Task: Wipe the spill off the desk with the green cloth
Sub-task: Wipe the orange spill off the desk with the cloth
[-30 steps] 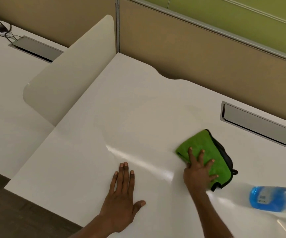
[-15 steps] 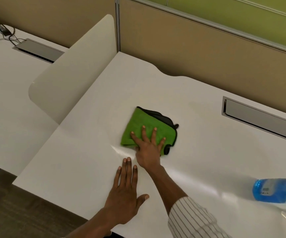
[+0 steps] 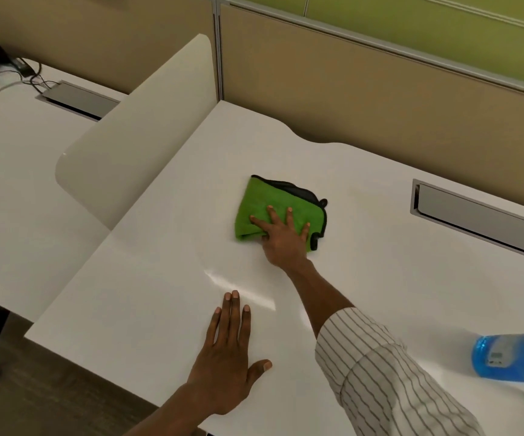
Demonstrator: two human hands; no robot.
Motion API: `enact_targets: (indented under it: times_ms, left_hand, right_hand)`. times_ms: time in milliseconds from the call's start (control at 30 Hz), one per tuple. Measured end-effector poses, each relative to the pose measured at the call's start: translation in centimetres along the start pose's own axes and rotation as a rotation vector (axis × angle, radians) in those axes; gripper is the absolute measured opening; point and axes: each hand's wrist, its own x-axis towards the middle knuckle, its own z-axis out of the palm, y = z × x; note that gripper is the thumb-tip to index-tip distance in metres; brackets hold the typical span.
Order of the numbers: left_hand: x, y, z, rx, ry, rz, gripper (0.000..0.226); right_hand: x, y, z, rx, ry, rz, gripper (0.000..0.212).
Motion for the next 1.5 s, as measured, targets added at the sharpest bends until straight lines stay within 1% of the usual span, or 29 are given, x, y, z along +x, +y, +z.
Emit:
enact_targets:
  times_ms: [167, 267, 367, 467, 600, 700, 767, 867, 967, 1100, 1167, 1333, 1400, 1500]
  left_hand:
    - [-0.1, -0.1, 0.1, -0.002, -0.013, -0.002, 0.104]
    - [0.0, 0.1, -0.2, -0.011, -0.013, 0.007, 0.103]
    - [-0.1, 0.0, -0.3, -0.023, -0.021, 0.01, 0.102]
    - [-0.1, 0.1, -0.4, -0.041, -0.031, 0.013, 0.102]
    - [-0.1, -0.1, -0.4, -0.053, -0.029, 0.016, 0.102]
    - [0.0, -0.1, -0.2, -0.066, -0.026, 0.021, 0.102]
    - [0.0, -0.1, 0.0, -0.077, -0.038, 0.023, 0.102]
    - [0.1, -0.2, 0.1, -0.079, -0.045, 0.032, 0.101]
    - [0.0, -0.1, 0.0, -0.076, -0.042, 0.037, 0.101]
    - [-0.1, -0.3, 0.2, -0.078, -0.028, 0.044, 0.102]
    - [0.0, -0.3, 0.3, -0.066, -0.021, 0.045, 0.102]
    - [0.1, -0.2, 0.6, -0.048, -0.008, 0.038, 0.101]
    - [0.1, -0.2, 0.7, -0.047, -0.006, 0.034, 0.101]
    - [0.1, -0.2, 0.7, -0.048, -0.013, 0.035, 0.101]
  right_hand:
    - [-2.5, 7.2, -1.7, 0.066, 0.076, 0.257, 0.057]
    - [-5.4, 11.7, -2.3, 0.09, 0.102, 0.374, 0.056]
    - [-8.6, 14.3, -1.9, 0.116, 0.117, 0.464, 0.058]
    - [-11.8, 14.4, -0.5, 0.082, 0.151, 0.539, 0.06]
    - [-13.9, 10.6, 1.7, 0.062, 0.176, 0.635, 0.063]
    - [-13.8, 6.5, 2.8, 0.063, 0.168, 0.597, 0.064]
    - [-13.4, 3.8, 3.4, 0.034, 0.16, 0.494, 0.065]
    - [-13.2, 0.9, 4.6, -0.002, 0.125, 0.283, 0.066]
    - [-14.0, 0.7, 5.0, 0.018, 0.115, 0.15, 0.065]
    - [-16.9, 3.4, 4.8, 0.027, 0.123, 0.062, 0.069]
    - [-18.6, 5.4, 4.7, 0.015, 0.137, 0.107, 0.072]
    - [-22.8, 9.8, 4.7, 0.021, 0.19, 0.394, 0.082]
    - [-24.0, 10.4, 4.8, 0.046, 0.199, 0.484, 0.081]
    - [-25.0, 8.6, 5.4, 0.061, 0.208, 0.591, 0.074]
